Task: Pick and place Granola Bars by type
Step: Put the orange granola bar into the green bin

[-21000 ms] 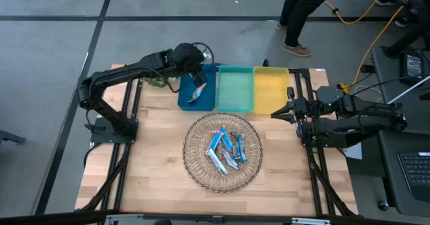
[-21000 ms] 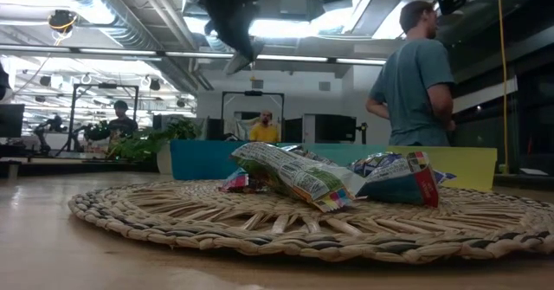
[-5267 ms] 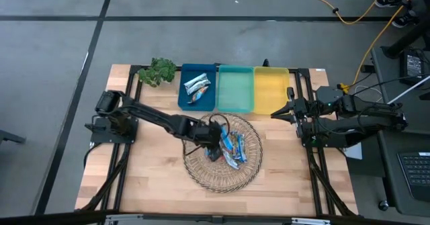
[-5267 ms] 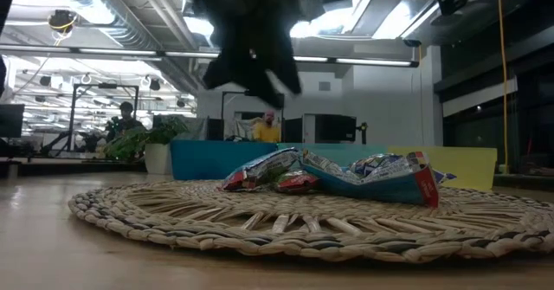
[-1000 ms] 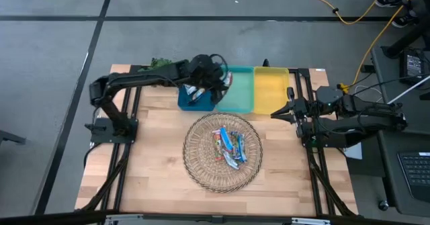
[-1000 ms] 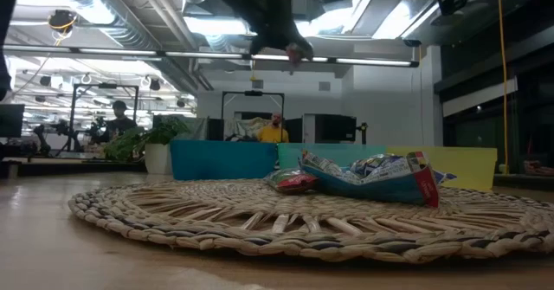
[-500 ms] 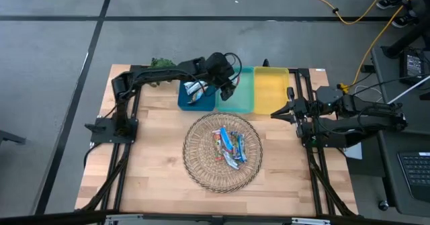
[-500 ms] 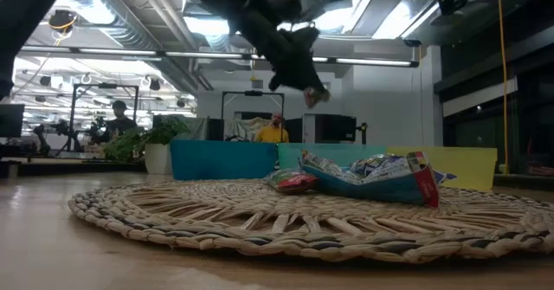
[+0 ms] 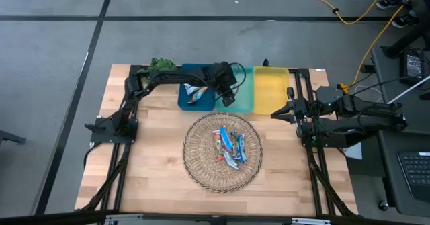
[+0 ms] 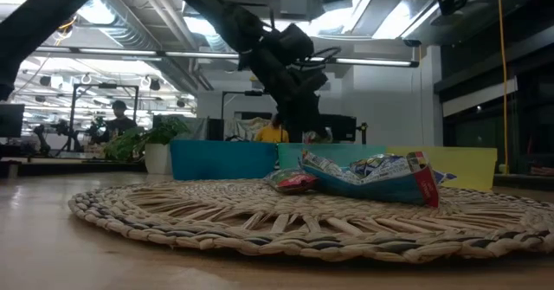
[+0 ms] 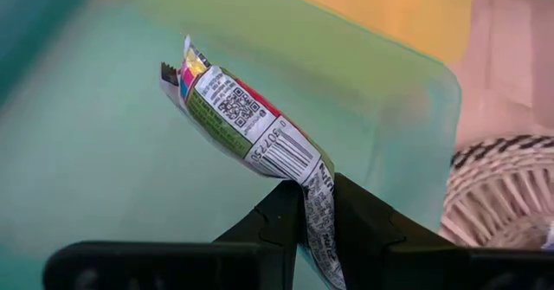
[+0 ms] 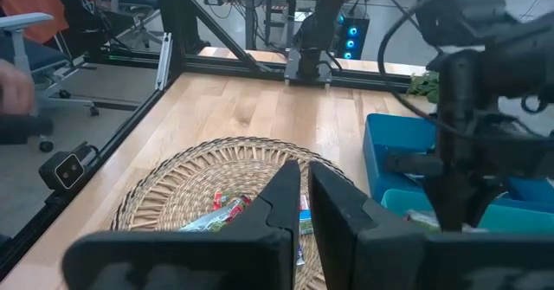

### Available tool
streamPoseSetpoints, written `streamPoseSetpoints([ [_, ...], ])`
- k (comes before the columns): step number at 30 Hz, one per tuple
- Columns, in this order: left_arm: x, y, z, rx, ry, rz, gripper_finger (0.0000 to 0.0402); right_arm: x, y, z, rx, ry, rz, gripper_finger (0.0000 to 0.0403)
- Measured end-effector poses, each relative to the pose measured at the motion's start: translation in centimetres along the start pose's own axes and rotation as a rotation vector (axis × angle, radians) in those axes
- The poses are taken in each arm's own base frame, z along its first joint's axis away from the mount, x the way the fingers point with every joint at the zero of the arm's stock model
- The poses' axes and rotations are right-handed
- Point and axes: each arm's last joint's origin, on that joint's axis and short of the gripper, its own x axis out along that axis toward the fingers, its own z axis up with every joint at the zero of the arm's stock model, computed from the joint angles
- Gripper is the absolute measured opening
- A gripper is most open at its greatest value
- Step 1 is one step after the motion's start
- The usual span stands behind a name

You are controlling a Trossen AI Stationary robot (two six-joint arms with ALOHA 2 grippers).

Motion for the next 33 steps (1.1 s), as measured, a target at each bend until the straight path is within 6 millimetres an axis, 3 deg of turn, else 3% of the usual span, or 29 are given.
streamPoseSetpoints([
  [5, 1.5, 0.4, -1.0, -0.011, 0.049, 0.004, 0.0057, 0.0, 0.0, 0.0, 0.000, 0.000, 0.000, 0.0032],
  [26, 1.4, 0.8, -1.0, -0.022, 0.047, 0.015, 0.0116, 0.0, 0.0, 0.0, 0.000, 0.001, 0.000, 0.0032],
  [33, -0.6, -0.4, 0.1, -0.022, 0.010, -0.075, 0.0116, 0.0, 0.0, 0.0, 0.000, 0.000, 0.000, 0.0032],
])
